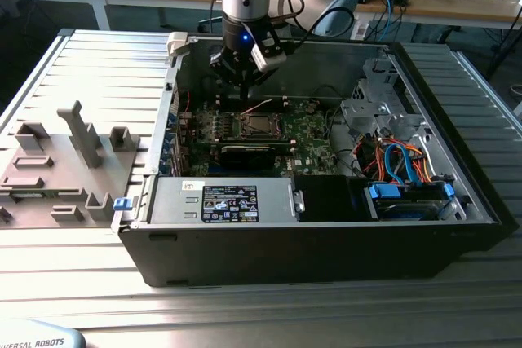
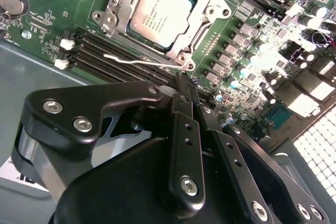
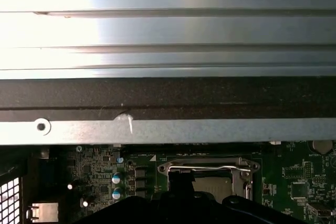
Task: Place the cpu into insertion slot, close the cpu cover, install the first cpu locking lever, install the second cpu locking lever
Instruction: 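Install the first cpu locking lever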
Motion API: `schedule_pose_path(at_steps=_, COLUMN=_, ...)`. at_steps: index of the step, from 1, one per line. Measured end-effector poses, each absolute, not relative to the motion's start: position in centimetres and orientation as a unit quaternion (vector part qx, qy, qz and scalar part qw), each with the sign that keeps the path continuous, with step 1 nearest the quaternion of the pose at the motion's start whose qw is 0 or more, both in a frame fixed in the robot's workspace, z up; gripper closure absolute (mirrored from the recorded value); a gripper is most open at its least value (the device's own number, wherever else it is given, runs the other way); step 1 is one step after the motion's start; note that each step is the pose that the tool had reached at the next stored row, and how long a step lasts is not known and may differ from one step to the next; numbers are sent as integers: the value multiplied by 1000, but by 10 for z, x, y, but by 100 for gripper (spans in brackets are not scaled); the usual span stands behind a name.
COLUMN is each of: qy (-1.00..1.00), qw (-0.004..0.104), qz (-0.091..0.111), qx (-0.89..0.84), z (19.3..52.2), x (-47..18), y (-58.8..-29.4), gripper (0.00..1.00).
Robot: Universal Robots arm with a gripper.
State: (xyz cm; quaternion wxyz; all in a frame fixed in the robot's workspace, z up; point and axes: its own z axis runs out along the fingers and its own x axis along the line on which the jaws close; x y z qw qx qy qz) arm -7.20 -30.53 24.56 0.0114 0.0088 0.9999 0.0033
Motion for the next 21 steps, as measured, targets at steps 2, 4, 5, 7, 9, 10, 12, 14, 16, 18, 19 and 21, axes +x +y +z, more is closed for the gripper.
schedule_pose_path(at_steps=2, qy=1000, qw=11, qz=3, qx=9, z=245, x=-72, y=-305, gripper=89)
schedule_pose_path(at_steps=4, qy=1000, qw=11, qz=3, qx=9, z=245, x=-72, y=-305, gripper=89)
schedule_pose_path(at_steps=5, qy=1000, qw=11, qz=3, qx=9, z=244, x=-72, y=-305, gripper=89)
schedule_pose_path(at_steps=7, qy=1000, qw=11, qz=3, qx=9, z=244, x=-72, y=-305, gripper=89)
schedule_pose_path(at_steps=9, qy=1000, qw=11, qz=3, qx=9, z=243, x=-72, y=-305, gripper=89)
schedule_pose_path(at_steps=10, qy=1000, qw=11, qz=3, qx=9, z=243, x=-72, y=-305, gripper=89)
schedule_pose_path(at_steps=12, qy=1000, qw=11, qz=3, qx=9, z=242, x=-72, y=-305, gripper=89)
schedule_pose_path(at_steps=14, qy=1000, qw=11, qz=3, qx=9, z=241, x=-72, y=-305, gripper=89)
schedule_pose_path(at_steps=16, qy=1000, qw=11, qz=3, qx=9, z=241, x=-72, y=-305, gripper=89)
schedule_pose_path(at_steps=18, qy=1000, qw=11, qz=3, qx=9, z=240, x=-72, y=-305, gripper=89)
schedule_pose_path(at_steps=19, qy=1000, qw=11, qz=3, qx=9, z=239, x=-72, y=-305, gripper=89)
schedule_pose_path(at_steps=21, qy=1000, qw=11, qz=3, qx=9, z=239, x=-72, y=-305, gripper=89)
